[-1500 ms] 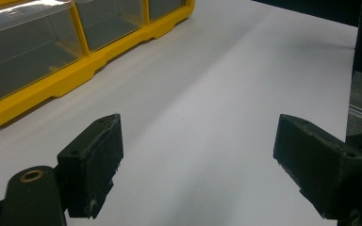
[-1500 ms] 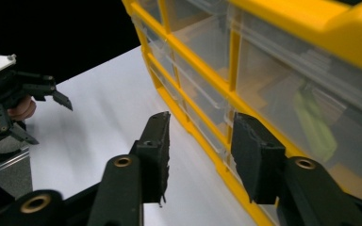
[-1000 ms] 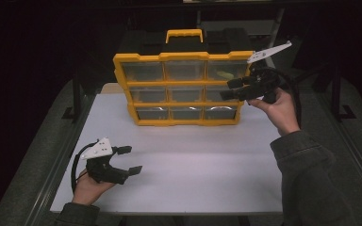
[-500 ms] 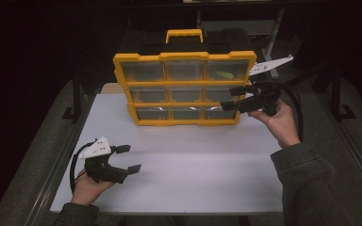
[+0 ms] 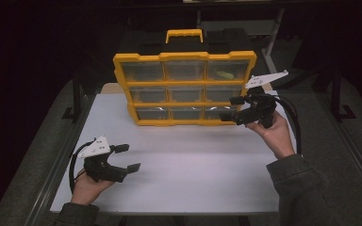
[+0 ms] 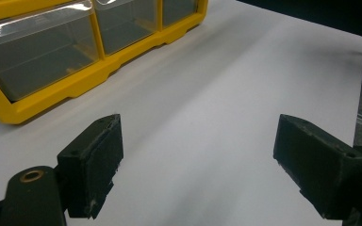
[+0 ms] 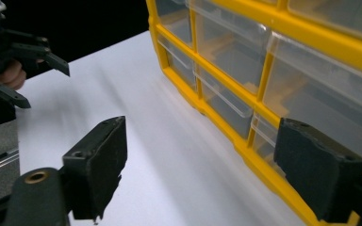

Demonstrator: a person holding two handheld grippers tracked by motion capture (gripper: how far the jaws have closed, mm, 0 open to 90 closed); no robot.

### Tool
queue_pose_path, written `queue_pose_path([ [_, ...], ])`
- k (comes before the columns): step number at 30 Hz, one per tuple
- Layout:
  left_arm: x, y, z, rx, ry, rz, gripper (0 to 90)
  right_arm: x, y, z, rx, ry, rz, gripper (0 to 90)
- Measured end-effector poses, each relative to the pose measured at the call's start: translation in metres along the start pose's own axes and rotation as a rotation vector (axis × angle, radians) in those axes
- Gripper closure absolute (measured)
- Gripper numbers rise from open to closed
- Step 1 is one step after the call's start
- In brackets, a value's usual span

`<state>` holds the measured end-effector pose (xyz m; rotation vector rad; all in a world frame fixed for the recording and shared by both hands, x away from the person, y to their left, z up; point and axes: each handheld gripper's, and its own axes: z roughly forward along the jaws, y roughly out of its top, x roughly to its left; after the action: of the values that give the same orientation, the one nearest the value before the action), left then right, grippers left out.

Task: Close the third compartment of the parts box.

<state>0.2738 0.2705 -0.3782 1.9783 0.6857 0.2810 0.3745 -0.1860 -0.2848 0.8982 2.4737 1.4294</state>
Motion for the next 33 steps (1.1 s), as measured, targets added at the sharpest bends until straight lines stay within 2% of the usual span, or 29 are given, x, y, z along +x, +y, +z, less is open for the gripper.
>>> queue_pose_path([
  [5,0.002,0.0,0.0,-0.002,0.002,-0.005,16.3,0.004,-0.009,0.004,-0.004,-0.025,-0.009,15.3],
  [10,0.002,-0.001,0.001,-0.002,0.007,-0.009,16.2,0.007,-0.018,0.007,-0.005,-0.029,-0.005,14.5],
  [12,0.003,-0.001,0.001,0.007,0.011,0.002,16.2,0.008,-0.022,0.009,-0.001,-0.033,-0.008,14.1],
  [16,0.003,-0.002,0.001,0.005,0.015,-0.019,16.1,0.009,-0.029,0.011,-0.003,-0.04,-0.014,13.5],
  [25,0.004,-0.003,0.002,0.011,0.022,-0.03,16.0,0.009,-0.047,0.017,-0.001,-0.053,0.002,13.5],
  [33,0.005,-0.004,0.002,0.017,0.025,-0.036,15.7,0.01,-0.058,0.017,-0.017,-0.07,-0.006,13.5],
])
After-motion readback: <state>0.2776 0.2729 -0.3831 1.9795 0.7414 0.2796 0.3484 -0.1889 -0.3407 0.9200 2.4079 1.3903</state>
